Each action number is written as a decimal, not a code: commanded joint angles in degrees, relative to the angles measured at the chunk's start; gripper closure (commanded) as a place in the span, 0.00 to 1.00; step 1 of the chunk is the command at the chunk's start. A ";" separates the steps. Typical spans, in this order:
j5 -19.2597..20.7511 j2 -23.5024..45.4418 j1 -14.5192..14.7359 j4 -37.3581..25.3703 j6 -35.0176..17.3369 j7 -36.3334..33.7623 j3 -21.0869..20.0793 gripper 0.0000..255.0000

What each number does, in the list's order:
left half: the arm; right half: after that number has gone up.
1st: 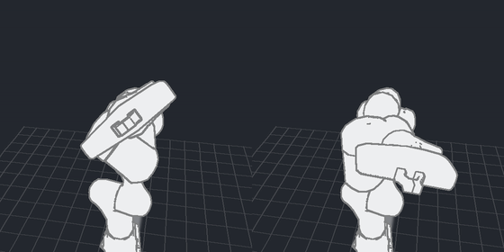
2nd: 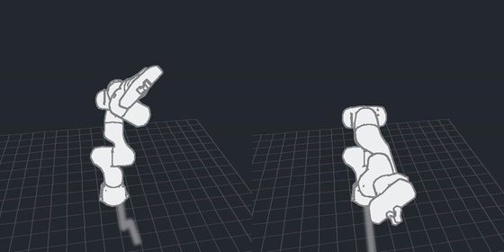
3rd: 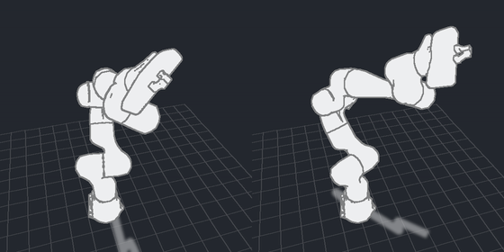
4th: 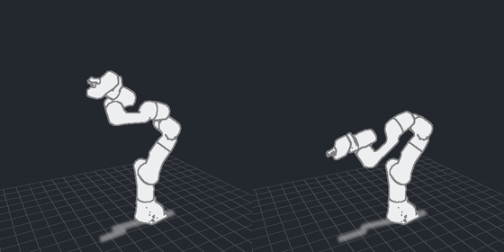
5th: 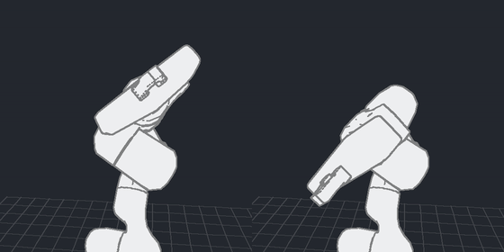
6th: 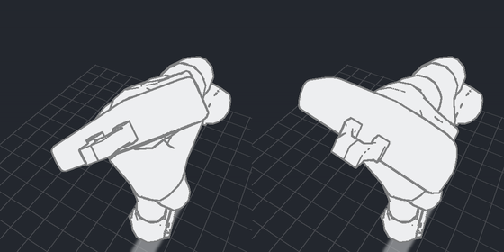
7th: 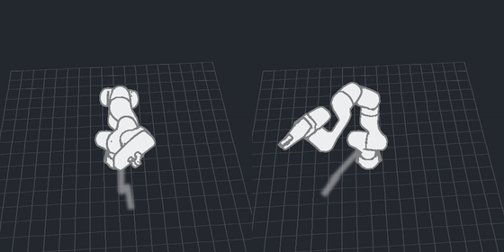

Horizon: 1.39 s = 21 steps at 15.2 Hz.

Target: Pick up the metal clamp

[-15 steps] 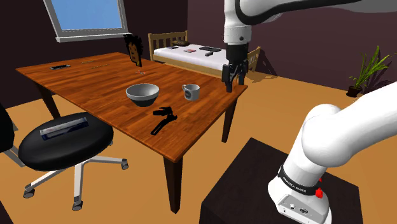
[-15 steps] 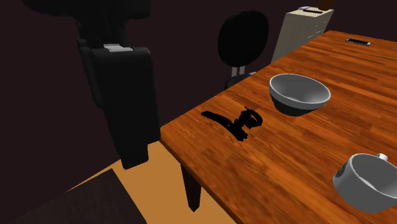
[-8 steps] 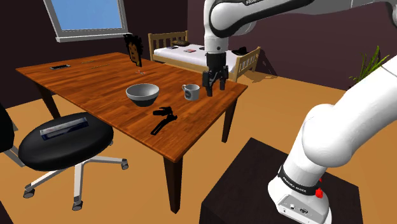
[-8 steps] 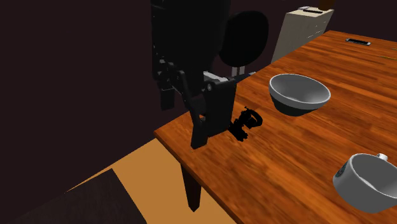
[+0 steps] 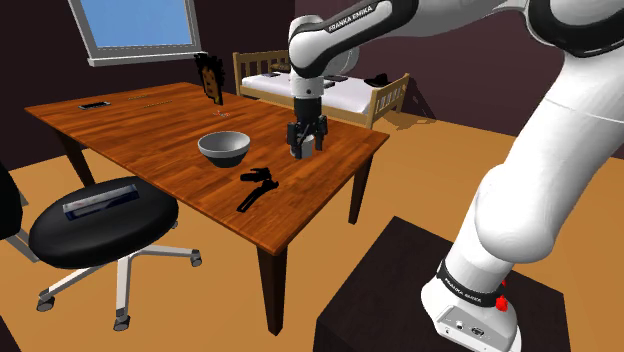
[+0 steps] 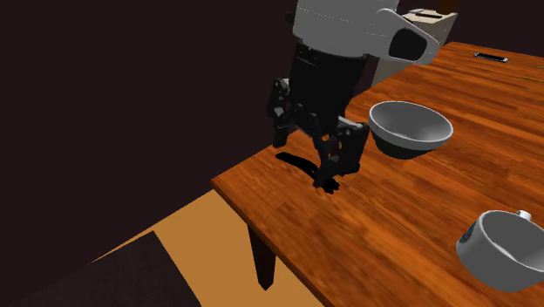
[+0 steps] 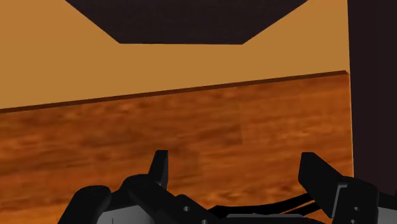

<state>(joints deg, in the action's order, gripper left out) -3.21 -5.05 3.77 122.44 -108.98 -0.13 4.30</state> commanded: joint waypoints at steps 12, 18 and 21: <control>-6.80 30.32 -0.53 -28.99 -0.80 3.52 -1.27 0.00; -8.19 41.03 -1.09 -41.74 1.33 3.72 -2.19 0.00; -8.31 41.94 -1.08 -40.88 -0.42 4.02 -2.24 0.00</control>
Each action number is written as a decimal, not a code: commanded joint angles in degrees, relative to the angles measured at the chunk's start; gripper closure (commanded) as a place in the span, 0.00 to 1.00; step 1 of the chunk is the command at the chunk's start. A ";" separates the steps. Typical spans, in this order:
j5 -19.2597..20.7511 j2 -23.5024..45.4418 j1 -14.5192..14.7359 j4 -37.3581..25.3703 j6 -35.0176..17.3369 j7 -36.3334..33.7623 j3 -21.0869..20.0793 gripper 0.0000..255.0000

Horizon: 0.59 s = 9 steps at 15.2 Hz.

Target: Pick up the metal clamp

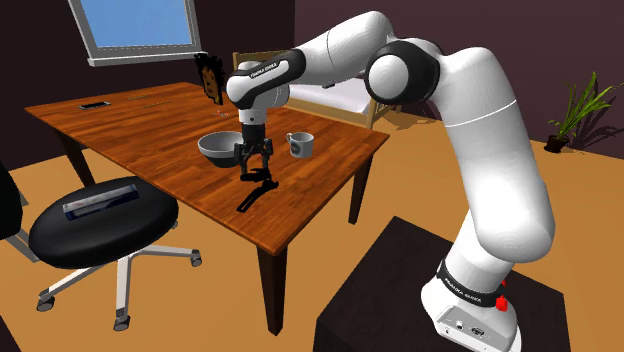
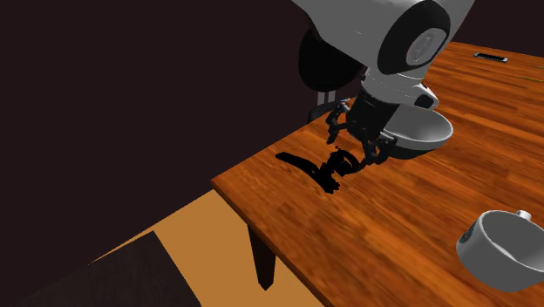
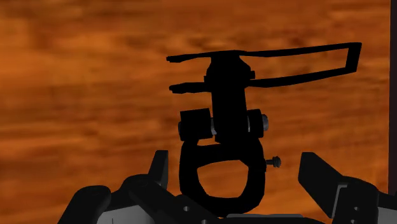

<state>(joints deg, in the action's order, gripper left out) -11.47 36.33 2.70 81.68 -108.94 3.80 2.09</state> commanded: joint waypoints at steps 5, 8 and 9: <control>-0.21 1.76 0.00 0.72 -2.48 0.45 -0.10 0.00; -0.22 1.56 0.03 1.09 -2.64 0.46 -0.10 1.00; -0.22 1.55 0.02 1.08 -2.64 0.46 -0.10 1.00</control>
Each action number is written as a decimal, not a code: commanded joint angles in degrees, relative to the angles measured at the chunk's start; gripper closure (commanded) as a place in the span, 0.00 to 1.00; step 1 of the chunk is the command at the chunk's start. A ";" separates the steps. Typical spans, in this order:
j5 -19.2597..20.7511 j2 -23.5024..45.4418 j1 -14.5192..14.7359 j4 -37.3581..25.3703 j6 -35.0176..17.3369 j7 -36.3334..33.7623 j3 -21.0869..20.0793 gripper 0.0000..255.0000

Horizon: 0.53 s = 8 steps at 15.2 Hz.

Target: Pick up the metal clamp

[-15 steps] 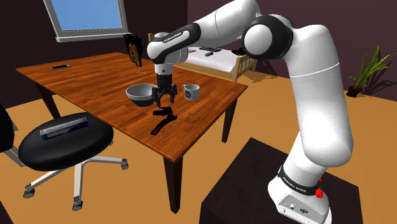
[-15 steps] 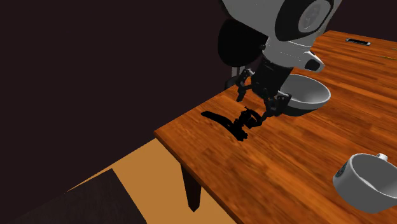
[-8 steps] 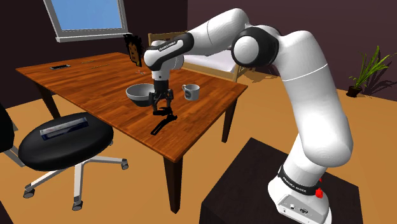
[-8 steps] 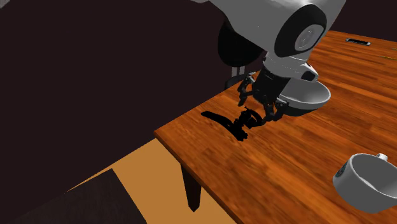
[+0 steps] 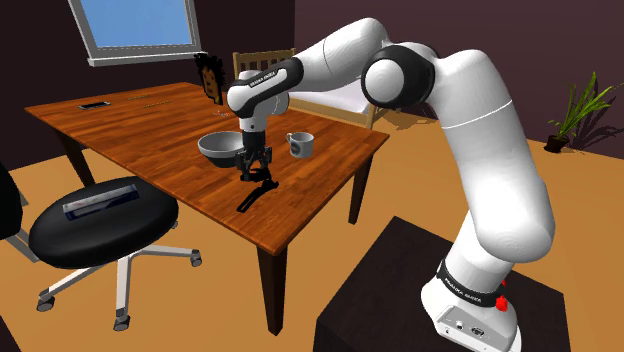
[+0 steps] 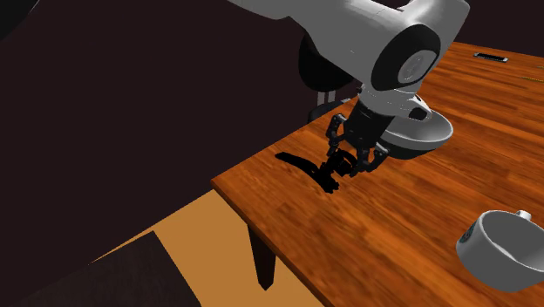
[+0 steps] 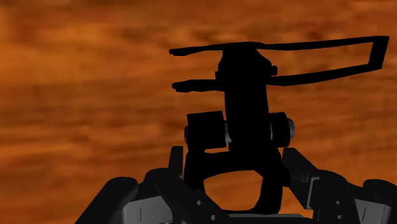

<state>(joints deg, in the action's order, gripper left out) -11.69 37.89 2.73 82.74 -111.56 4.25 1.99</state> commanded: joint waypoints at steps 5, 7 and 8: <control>0.00 0.00 0.01 0.02 -0.02 0.00 0.00 1.00; 0.05 -0.15 -0.03 -0.55 0.69 -0.10 0.02 1.00; 0.10 -0.49 -0.03 -0.77 1.25 -0.20 0.04 1.00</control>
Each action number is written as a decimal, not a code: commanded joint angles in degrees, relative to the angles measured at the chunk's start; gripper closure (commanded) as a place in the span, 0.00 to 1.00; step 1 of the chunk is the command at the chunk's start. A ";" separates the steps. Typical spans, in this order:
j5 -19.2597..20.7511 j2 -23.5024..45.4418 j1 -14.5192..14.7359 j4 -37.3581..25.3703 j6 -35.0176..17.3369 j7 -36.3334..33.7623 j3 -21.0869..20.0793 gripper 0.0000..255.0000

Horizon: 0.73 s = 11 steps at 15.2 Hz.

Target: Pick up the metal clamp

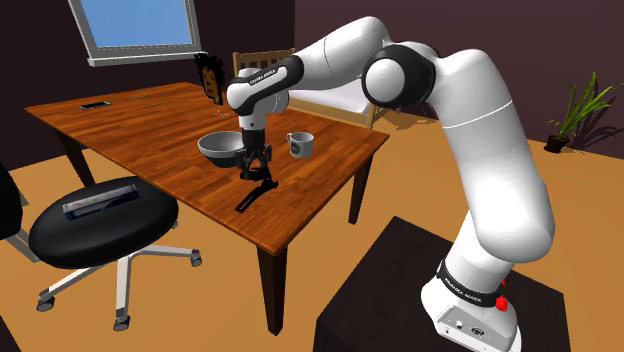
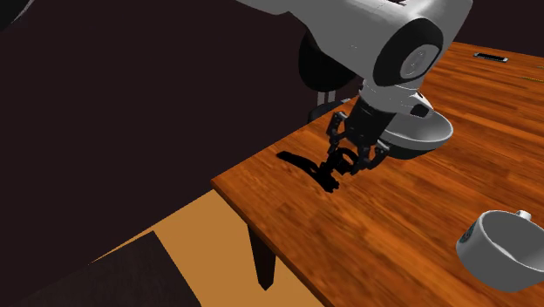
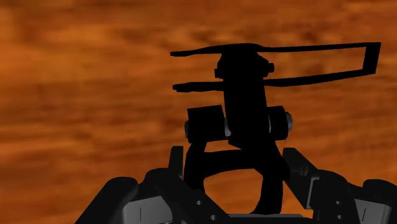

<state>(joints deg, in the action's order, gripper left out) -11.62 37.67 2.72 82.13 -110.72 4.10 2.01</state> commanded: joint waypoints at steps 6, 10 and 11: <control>0.29 -2.11 -0.05 -1.86 3.91 -0.65 0.12 1.00; 0.44 -3.11 -0.09 -3.36 6.37 -1.06 0.17 1.00; 0.48 -3.33 -0.10 -3.78 7.00 -1.17 0.18 1.00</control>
<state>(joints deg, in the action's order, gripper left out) -11.17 34.77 2.63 78.41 -104.22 3.00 2.17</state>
